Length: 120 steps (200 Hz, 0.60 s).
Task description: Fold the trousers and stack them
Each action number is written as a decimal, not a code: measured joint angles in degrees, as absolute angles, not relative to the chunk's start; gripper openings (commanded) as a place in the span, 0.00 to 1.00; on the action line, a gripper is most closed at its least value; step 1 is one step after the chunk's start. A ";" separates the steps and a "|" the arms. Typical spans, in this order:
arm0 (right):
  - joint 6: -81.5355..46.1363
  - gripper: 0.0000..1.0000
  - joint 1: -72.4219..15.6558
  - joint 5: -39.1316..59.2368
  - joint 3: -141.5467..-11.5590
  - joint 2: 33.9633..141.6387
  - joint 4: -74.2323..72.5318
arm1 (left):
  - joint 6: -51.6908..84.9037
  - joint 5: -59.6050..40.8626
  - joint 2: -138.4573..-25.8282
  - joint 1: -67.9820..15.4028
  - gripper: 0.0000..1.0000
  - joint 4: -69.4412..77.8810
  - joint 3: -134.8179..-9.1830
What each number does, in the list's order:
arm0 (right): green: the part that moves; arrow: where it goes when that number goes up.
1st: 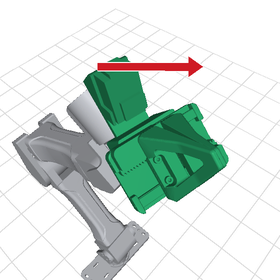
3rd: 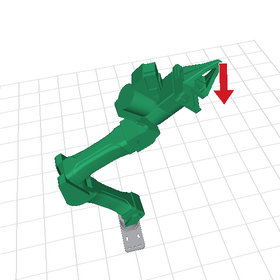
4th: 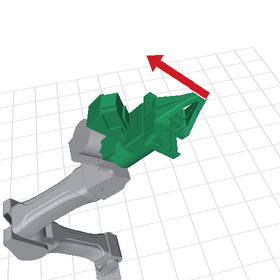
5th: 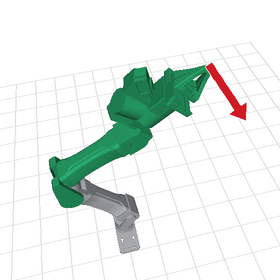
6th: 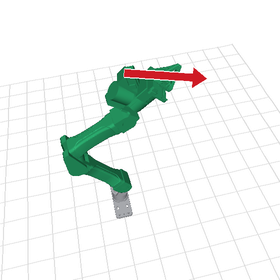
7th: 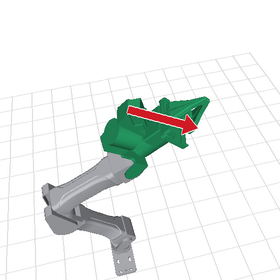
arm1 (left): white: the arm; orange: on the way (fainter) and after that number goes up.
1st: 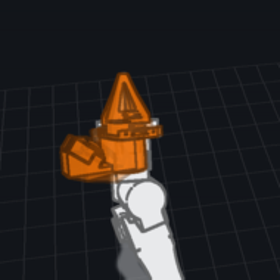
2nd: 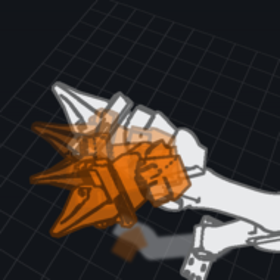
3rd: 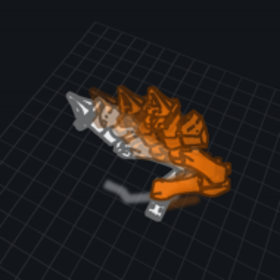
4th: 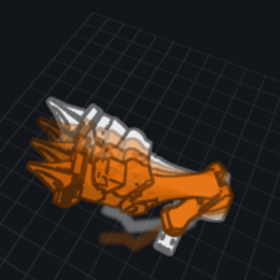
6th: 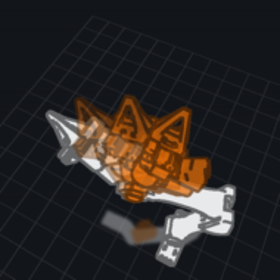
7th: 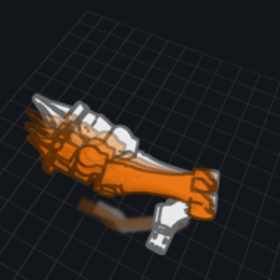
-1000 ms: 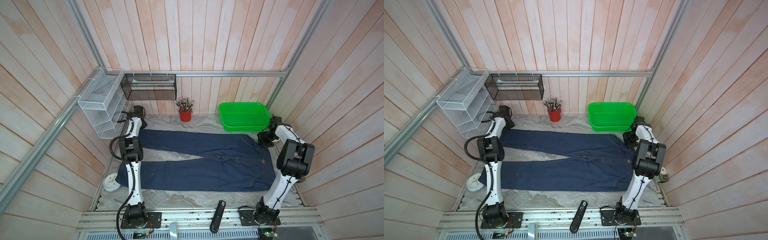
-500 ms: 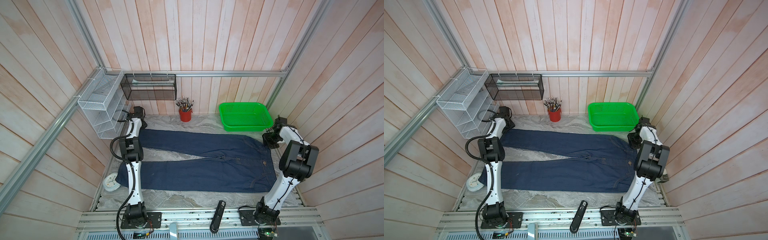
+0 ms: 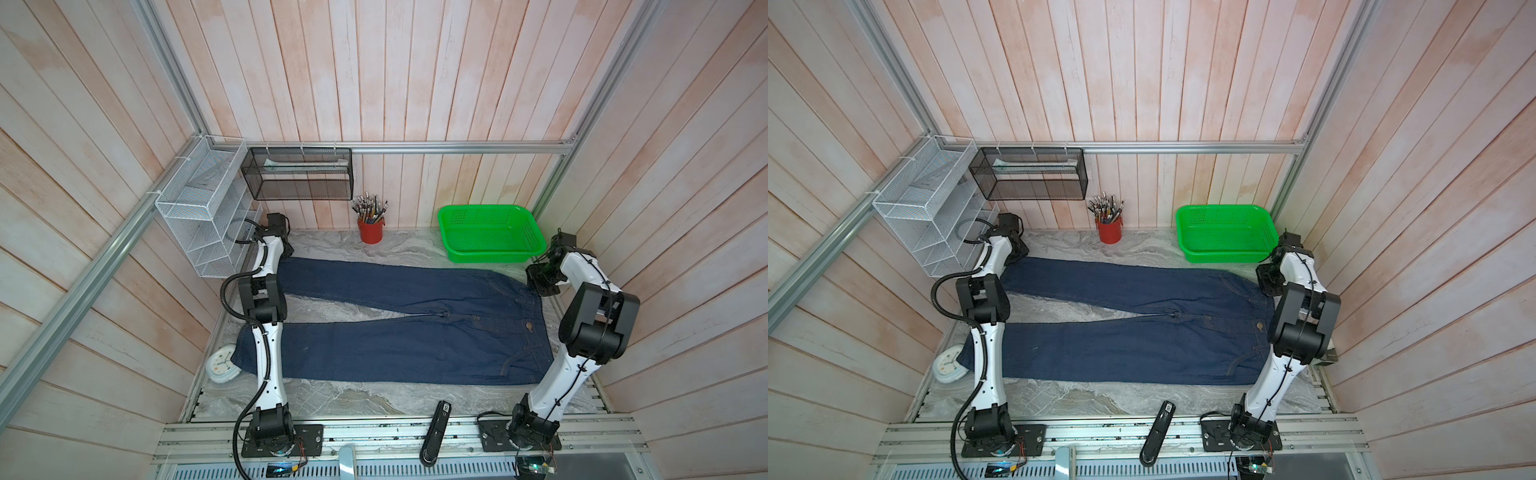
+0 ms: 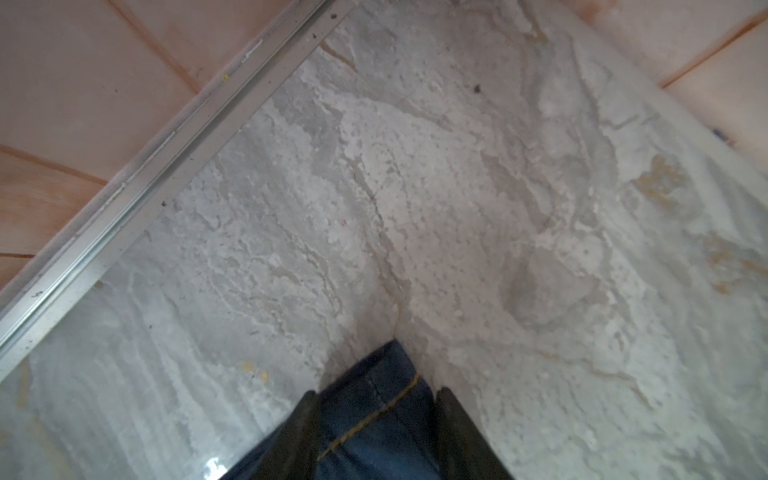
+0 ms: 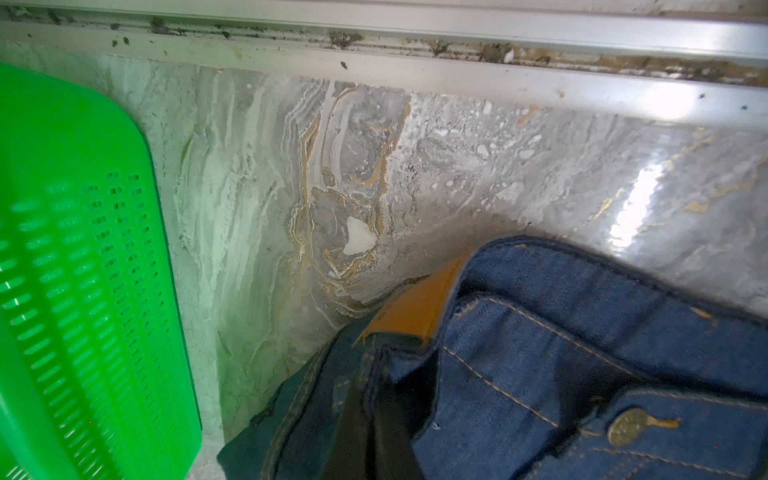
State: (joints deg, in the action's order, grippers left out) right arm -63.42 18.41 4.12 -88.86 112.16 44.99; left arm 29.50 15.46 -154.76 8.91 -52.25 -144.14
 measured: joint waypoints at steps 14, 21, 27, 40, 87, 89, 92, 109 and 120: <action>-63.42 0.00 18.39 4.12 -88.86 112.16 44.99 | 28.77 15.46 -154.76 8.95 0.30 -52.36 -144.14; -63.42 0.00 18.31 4.14 -88.86 112.16 44.99 | 28.29 15.44 -154.76 8.97 0.25 -52.56 -144.16; -63.44 0.00 18.24 4.14 -88.86 112.16 44.99 | 28.12 15.42 -154.76 8.99 0.20 -52.71 -144.29; -63.42 0.00 18.11 4.16 -88.88 112.16 44.99 | 27.90 15.35 -154.76 8.99 0.13 -52.82 -144.35; -63.40 0.00 17.58 4.64 -89.10 112.16 44.93 | 27.77 14.15 -154.06 9.04 0.02 -52.86 -144.46; -63.40 0.00 17.58 4.67 -89.12 112.16 44.91 | 27.81 13.98 -153.99 9.04 0.02 -52.82 -144.31; -63.40 0.00 17.54 4.75 -89.17 112.16 44.93 | 27.83 13.74 -153.75 9.04 0.02 -52.80 -144.14; -63.09 0.00 17.54 5.26 -89.21 111.94 44.62 | 28.08 12.25 -151.41 8.93 0.01 -51.42 -140.94; -62.72 0.00 17.54 5.65 -89.19 111.48 44.42 | 28.29 11.14 -148.53 8.78 0.01 -50.35 -137.32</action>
State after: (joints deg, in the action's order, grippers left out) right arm -62.72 17.54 5.65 -89.19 111.48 44.42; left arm 28.29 11.14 -148.53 8.78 -50.35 -137.32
